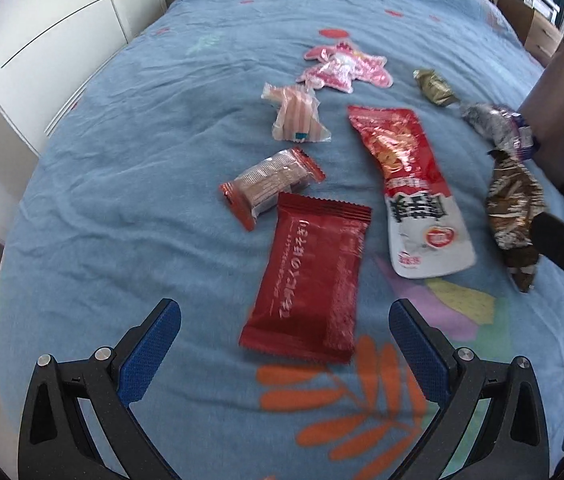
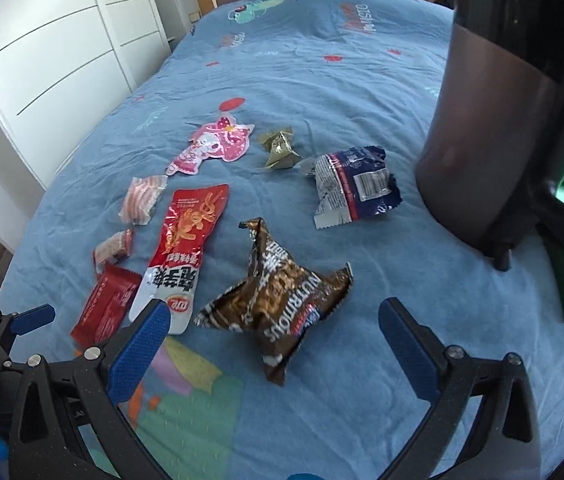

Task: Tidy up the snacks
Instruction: 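Grasp the red biscuit packet with left tool while right tool grasps the brown Nutritious bag, then carry the red packet and brown bag with both tools over the green tray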

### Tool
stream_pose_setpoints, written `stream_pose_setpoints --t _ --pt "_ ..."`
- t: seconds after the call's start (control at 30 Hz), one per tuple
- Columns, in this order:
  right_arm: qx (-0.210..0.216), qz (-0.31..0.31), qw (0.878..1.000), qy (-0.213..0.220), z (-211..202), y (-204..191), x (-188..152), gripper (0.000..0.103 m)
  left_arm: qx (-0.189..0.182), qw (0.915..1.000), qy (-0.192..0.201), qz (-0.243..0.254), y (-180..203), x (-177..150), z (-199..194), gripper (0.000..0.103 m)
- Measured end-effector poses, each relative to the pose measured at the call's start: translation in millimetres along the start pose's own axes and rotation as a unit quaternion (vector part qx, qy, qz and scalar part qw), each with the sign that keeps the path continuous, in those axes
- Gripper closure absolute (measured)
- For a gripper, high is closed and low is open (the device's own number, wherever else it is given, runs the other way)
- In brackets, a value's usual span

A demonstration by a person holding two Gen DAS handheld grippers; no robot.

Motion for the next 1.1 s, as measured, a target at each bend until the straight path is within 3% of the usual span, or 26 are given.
stream_pose_setpoints --t 0.27,0.53,0.63,0.73,0.83,0.9,1.1 --pt "0.015 0.06 0.997 -0.041 37 5 -8 0.0 -0.006 0.9989 -0.045 0.015 3 -7 37 0.001" --pt "0.029 0.09 0.994 -0.051 51 5 -7 0.0 -0.002 0.9975 -0.071 0.004 4 -12 40 0.001" --pt "0.043 0.096 0.993 -0.054 54 4 -4 0.0 0.002 0.9966 -0.083 -0.001 0 0 41 0.003" --pt "0.054 0.093 0.993 -0.056 53 3 -4 0.0 -0.011 0.9965 -0.083 0.003 5 5 36 0.017" --pt "0.063 0.092 0.992 -0.055 50 3 -4 0.0 -0.026 0.9961 -0.085 0.005 10 8 30 0.038" --pt "0.068 0.09 0.992 -0.055 47 3 -6 0.0 -0.034 0.996 -0.083 0.005 13 12 25 0.058" --pt "0.076 0.076 0.993 -0.046 30 1 -6 0.0 -0.047 0.9956 -0.08 -0.011 10 16 14 0.06"
Point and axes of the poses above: each gripper's, at about its wrist camera, not at the fingertips, and z roughly the way its jaws point, y to its right, x to its top, the point moved 10 cm from there along z, roughly the way its jaws point, and after that the axes turned 10 degrees about -z, right-handed, at the moved point
